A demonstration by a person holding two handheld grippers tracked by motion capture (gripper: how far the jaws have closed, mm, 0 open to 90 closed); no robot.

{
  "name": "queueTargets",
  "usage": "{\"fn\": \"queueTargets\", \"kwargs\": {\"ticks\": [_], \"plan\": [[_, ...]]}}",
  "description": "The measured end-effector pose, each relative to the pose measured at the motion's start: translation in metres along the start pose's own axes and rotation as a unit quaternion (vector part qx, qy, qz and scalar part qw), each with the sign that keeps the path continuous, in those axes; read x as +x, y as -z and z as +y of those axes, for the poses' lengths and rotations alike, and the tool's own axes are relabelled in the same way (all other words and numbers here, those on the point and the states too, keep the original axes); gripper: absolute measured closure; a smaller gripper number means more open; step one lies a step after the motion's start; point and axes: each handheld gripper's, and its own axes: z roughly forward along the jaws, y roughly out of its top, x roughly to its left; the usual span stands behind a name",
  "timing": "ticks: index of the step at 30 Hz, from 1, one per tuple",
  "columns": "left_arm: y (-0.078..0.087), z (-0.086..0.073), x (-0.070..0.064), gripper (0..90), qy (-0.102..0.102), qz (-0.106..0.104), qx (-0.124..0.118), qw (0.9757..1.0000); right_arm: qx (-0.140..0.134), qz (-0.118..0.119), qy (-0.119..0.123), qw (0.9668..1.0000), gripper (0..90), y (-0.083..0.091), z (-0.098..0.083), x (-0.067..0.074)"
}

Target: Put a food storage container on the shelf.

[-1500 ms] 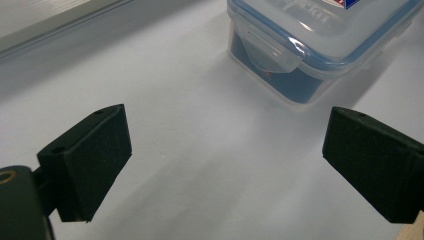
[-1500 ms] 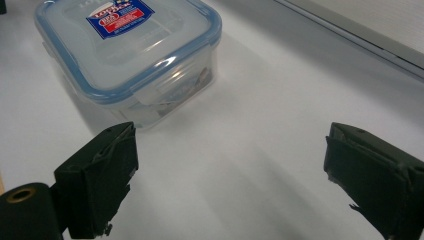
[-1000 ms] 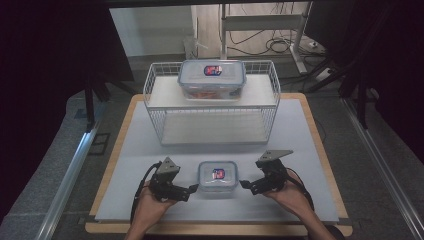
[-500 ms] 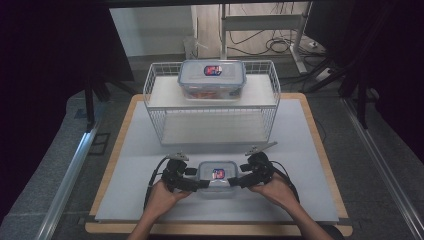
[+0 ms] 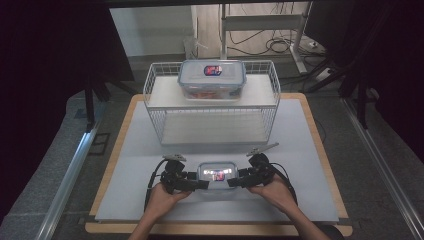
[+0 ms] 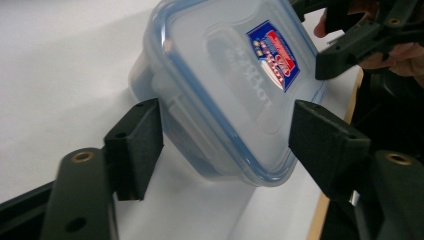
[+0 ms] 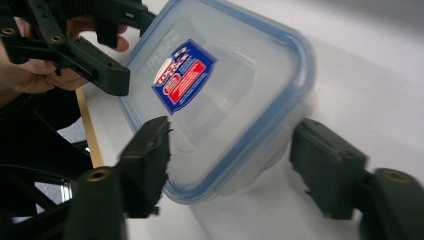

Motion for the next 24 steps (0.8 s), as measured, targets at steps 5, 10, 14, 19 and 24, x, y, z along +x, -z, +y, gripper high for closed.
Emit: {"fn": "queueTargets", "kwargs": {"ticks": [5, 10, 14, 19, 24], "plan": [[0.008, -0.005, -0.004, 43.1, 0.005, -0.001, -0.014, 0.9999, -0.011, 0.011, 0.003, 0.9999, 46.5, 0.008, -0.006, 0.001], [0.012, -0.01, -0.003, 50.0, 0.008, -0.015, -0.027, 0.9995, -0.026, 0.02, -0.001, 0.9994, 52.3, 0.013, -0.013, 0.002], [0.012, -0.012, -0.004, 50.7, 0.007, -0.015, -0.032, 0.9994, -0.033, 0.019, 0.001, 0.9992, 52.7, 0.013, -0.017, 0.003], [0.013, -0.017, 0.004, 53.7, 0.03, -0.044, -0.049, 0.9974, -0.046, 0.037, -0.025, 0.998, 54.7, 0.013, -0.021, 0.0], [0.013, -0.018, 0.003, 54.2, 0.034, -0.043, -0.056, 0.9969, -0.054, 0.048, -0.043, 0.9964, 55.7, 0.013, -0.023, -0.003]]}}
